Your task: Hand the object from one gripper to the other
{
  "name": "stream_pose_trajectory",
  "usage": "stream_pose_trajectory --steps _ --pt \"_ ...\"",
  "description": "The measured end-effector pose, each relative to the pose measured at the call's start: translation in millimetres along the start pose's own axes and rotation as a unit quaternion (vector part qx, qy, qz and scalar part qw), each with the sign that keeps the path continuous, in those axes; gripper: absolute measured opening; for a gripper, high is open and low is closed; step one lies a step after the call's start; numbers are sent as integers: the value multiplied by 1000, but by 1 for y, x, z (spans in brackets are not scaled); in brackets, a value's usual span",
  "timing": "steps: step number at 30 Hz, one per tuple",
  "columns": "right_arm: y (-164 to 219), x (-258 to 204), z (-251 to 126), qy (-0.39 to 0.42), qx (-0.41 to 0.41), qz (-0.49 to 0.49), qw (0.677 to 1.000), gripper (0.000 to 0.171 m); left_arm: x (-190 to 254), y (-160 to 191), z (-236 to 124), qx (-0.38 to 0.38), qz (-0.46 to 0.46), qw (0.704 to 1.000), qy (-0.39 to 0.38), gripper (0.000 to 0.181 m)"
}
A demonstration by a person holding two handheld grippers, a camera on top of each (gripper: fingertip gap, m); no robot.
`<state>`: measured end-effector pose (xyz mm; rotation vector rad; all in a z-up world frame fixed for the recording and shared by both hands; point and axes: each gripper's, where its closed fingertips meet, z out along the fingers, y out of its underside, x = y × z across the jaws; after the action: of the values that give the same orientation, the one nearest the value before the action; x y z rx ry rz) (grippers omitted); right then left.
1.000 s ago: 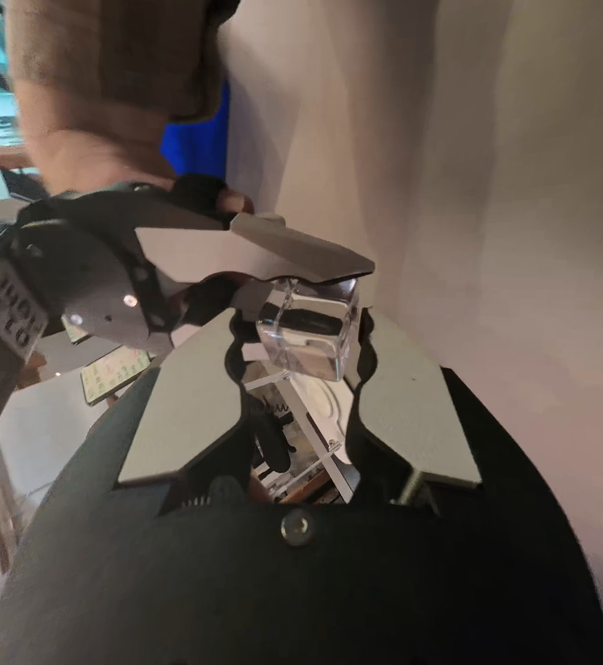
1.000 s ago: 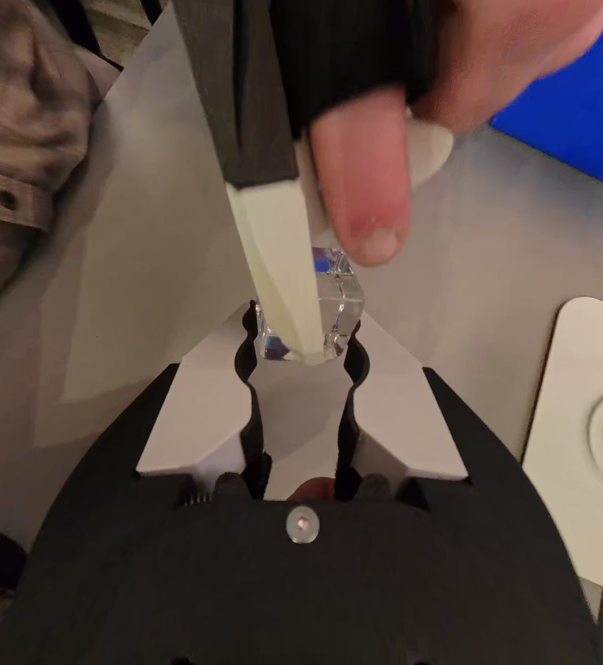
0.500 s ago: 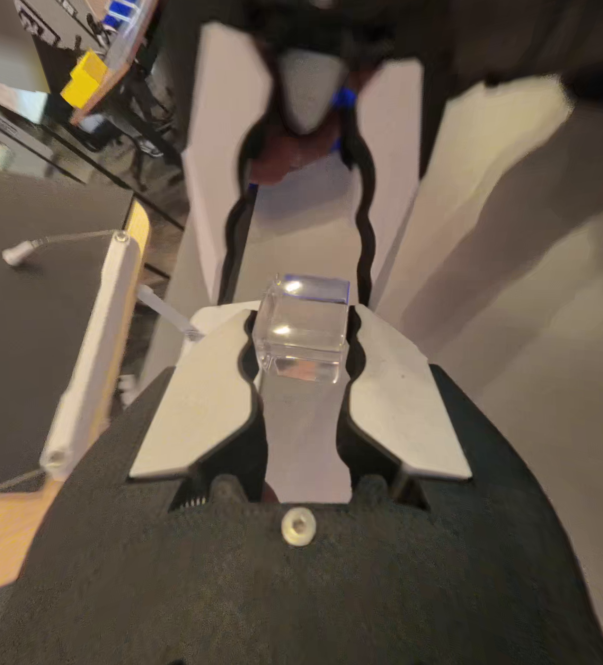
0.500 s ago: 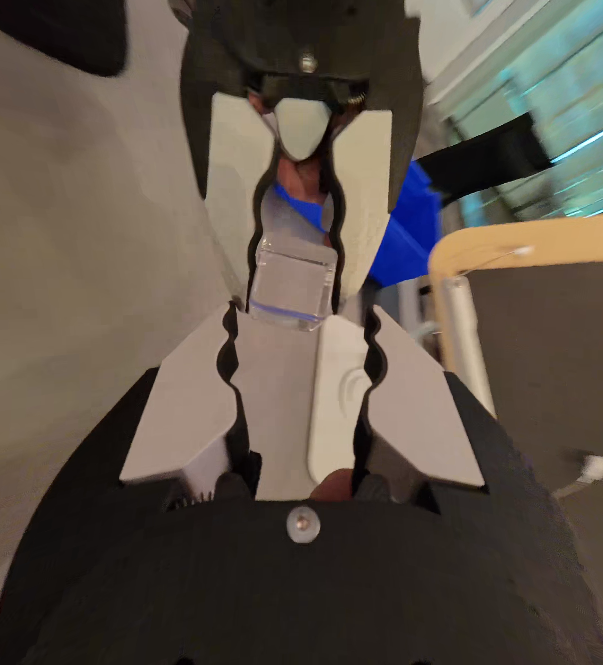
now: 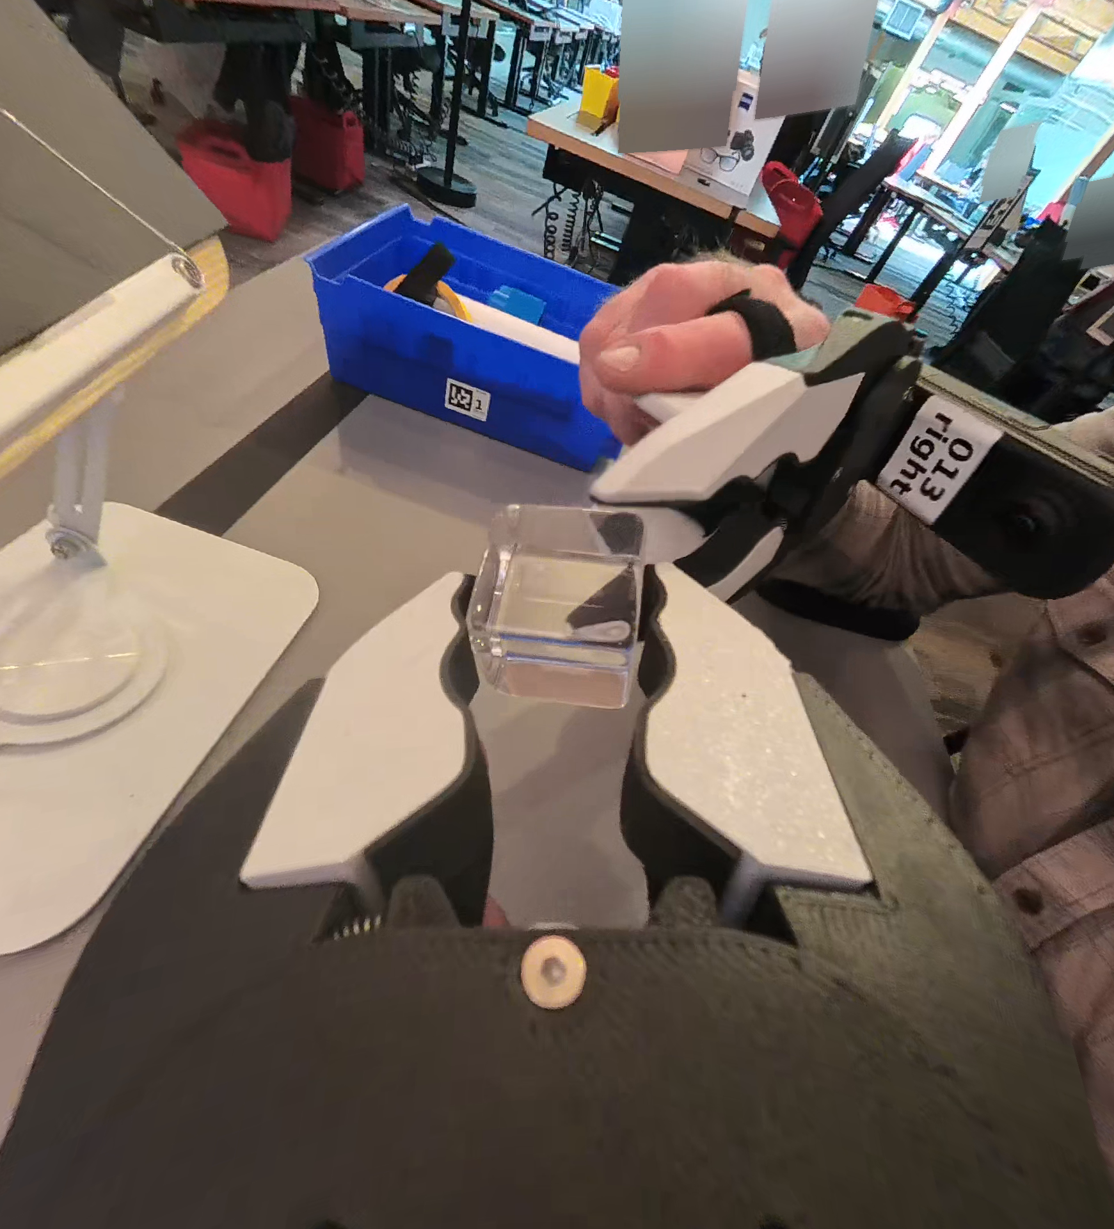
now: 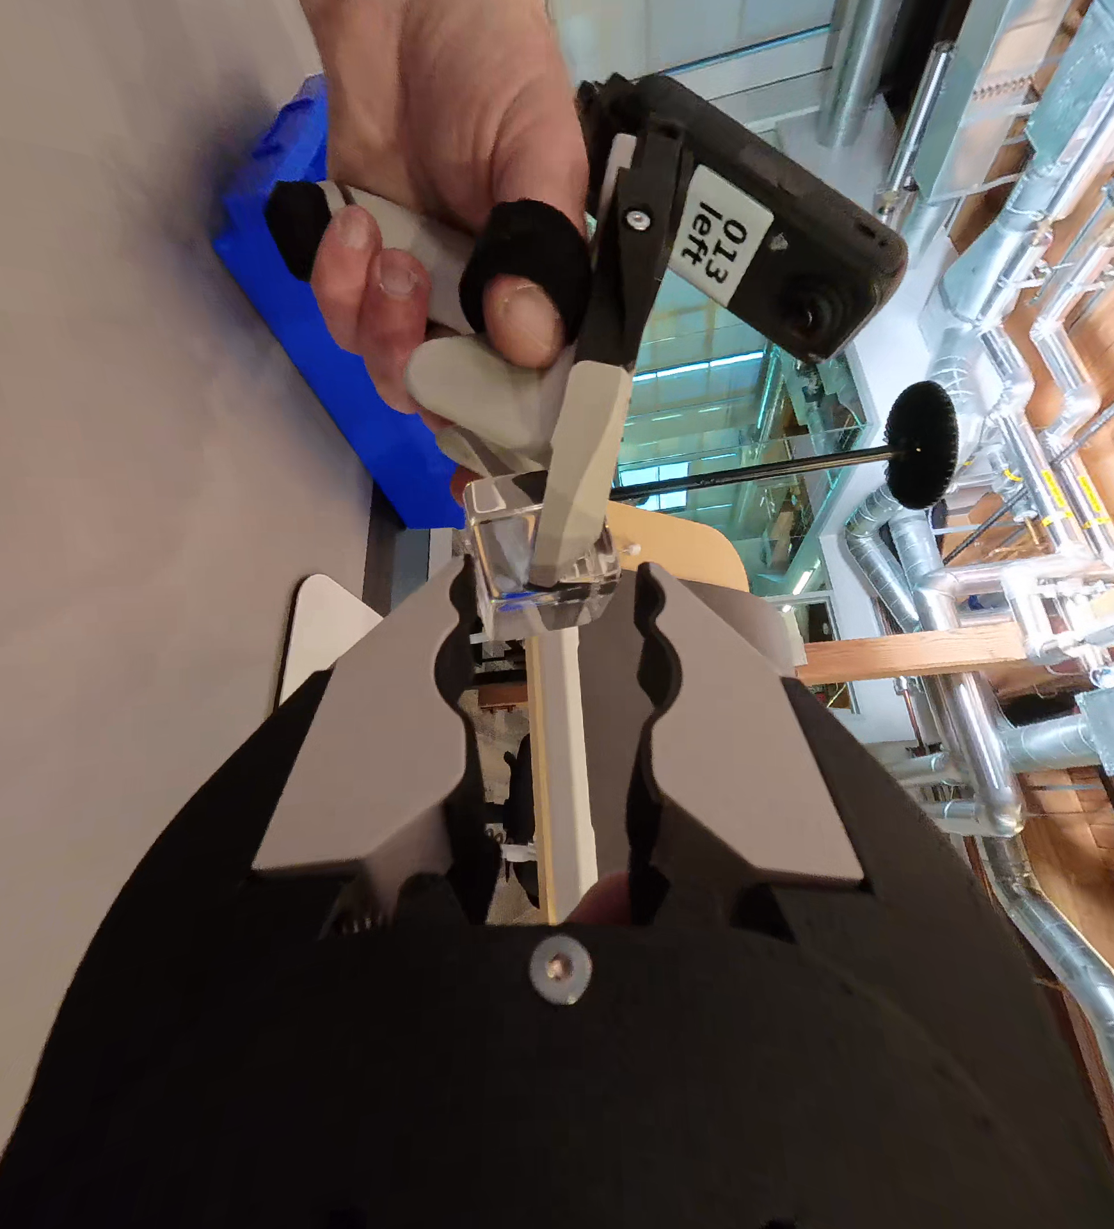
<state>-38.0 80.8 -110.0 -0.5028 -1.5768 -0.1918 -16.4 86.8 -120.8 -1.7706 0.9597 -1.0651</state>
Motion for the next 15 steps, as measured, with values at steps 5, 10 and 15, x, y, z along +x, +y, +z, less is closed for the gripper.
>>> stream_pose_trajectory --steps 5,10,15 --pt "-5 -8 0 -22 16 6 1000 40 5 8 0 -30 -8 999 32 46" --pt "0 -17 6 -39 -9 -3 999 48 10 14 7 -54 -3 998 36 46" --pt "4 -21 5 -56 -17 4 998 42 9 18 12 -72 -10 997 26 46"
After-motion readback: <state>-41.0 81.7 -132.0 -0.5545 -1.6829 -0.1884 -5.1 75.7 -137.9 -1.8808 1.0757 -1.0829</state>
